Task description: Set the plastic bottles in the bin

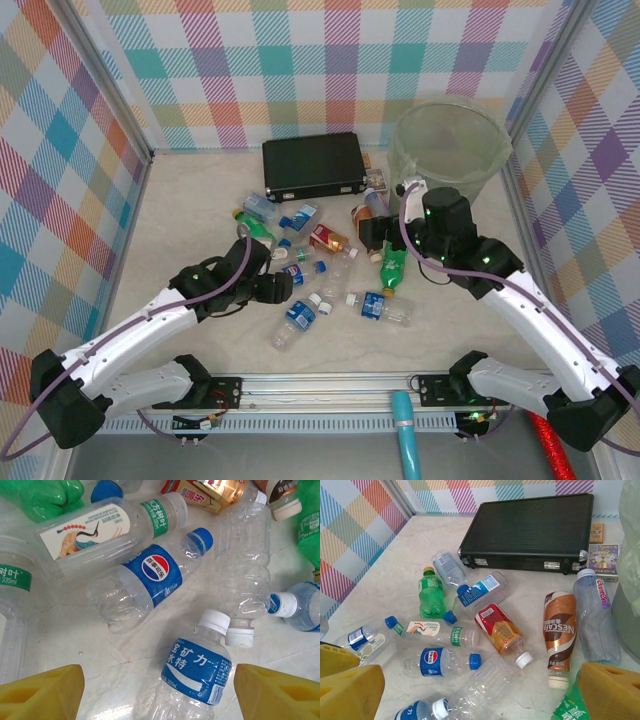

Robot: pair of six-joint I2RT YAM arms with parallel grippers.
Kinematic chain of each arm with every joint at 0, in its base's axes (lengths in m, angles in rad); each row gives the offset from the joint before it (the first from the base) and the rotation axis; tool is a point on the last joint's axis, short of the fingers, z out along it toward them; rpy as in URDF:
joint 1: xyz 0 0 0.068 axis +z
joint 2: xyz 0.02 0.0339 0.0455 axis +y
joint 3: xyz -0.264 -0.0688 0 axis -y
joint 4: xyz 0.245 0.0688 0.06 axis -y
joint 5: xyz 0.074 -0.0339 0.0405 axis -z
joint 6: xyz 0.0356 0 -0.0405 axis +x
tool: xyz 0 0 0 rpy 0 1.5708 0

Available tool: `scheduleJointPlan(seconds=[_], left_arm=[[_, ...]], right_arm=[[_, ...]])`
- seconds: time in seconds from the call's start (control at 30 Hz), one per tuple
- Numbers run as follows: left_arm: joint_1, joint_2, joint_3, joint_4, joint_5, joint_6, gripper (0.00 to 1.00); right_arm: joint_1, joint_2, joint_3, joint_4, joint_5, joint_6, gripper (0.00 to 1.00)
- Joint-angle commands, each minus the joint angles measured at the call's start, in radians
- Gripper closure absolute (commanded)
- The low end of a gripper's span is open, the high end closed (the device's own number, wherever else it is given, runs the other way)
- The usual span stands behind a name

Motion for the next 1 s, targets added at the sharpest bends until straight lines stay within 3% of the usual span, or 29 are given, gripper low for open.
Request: scheduleJointPlan(seconds=[0.0,0.6,0.97], left_arm=[[-0.040,0.011,-0.031,-0.036,0.013,-0.015,0.22],[-0.283,0.178,-0.183,0.127,-0.045,-0.109,0.17],[-0.332,0.244,-0.245,0.201,-0.071,-0.128,0.19]], right_arm=[[0.004,-0.022,-0.011,0.035,0.000,0.016,0.01],[0.004,-0.057,-0.053,0.043,-0.007,0.014,0.01],[0.004,-0.068,-0.067,0.044,-0.020,0.037,0.01]])
